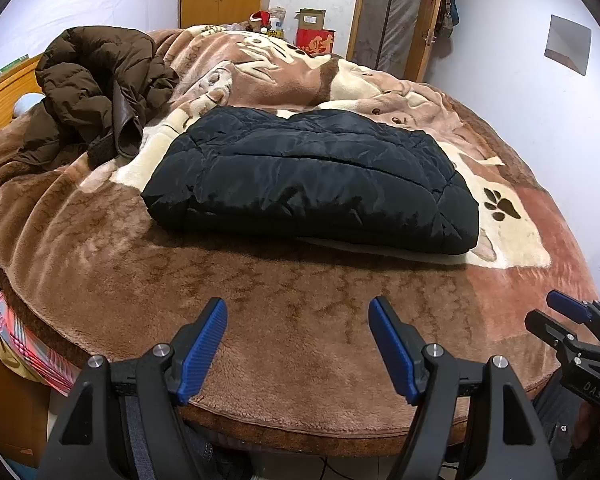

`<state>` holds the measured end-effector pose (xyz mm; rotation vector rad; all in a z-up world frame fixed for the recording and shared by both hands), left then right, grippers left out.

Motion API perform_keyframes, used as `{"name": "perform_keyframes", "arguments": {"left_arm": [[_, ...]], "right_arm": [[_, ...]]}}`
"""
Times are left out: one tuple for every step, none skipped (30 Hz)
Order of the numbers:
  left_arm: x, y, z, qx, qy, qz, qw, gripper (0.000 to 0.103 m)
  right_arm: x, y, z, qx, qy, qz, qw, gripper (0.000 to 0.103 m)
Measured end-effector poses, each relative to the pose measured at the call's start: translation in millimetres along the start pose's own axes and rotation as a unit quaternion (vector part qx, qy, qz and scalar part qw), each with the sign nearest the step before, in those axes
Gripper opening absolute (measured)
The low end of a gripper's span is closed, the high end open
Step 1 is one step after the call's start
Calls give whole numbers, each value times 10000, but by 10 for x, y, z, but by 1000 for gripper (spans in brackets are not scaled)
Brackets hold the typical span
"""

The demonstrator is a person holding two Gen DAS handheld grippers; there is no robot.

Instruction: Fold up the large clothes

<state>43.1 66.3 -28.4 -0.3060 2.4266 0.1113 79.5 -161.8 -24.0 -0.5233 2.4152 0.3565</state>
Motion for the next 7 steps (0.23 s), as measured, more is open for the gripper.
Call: {"name": "perform_keyframes", "arguments": {"left_arm": [[0, -2, -3, -14, -17, -8, 10000, 75], [1, -2, -7, -2, -36, -17, 10000, 75], [2, -2, -8, -11, -46, -20, 10000, 75], [1, -4, -7, -38, -48, -18, 10000, 75], [1, -4, -5, -37, -47, -18, 10000, 75], [2, -10, -6, -11, -39, -30, 10000, 75], [5, -12, -5, 5, -25, -42, 10000, 75]], "right_arm": [[5, 0, 1, -4, 2, 1, 10000, 62], [8, -2, 2, -2, 7, -2, 10000, 62], [0, -6, 0, -1, 8, -5, 10000, 62], [5, -4, 0, -4, 9, -3, 10000, 62], [9, -2, -2, -7, 10, -1, 10000, 62], [-2, -6, -1, -6, 8, -4, 10000, 62], [3, -4, -2, -7, 6, -4, 10000, 62]]}}
Point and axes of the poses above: each gripper's, at about its wrist camera, not at the fingertips, and z roughly the way its jaws point, y to its left, x to its underside, the point moved 6 cm from there along z, roughly the way its jaws point, and after that the axes turned 9 degrees about -x, right-handed, at the moved point
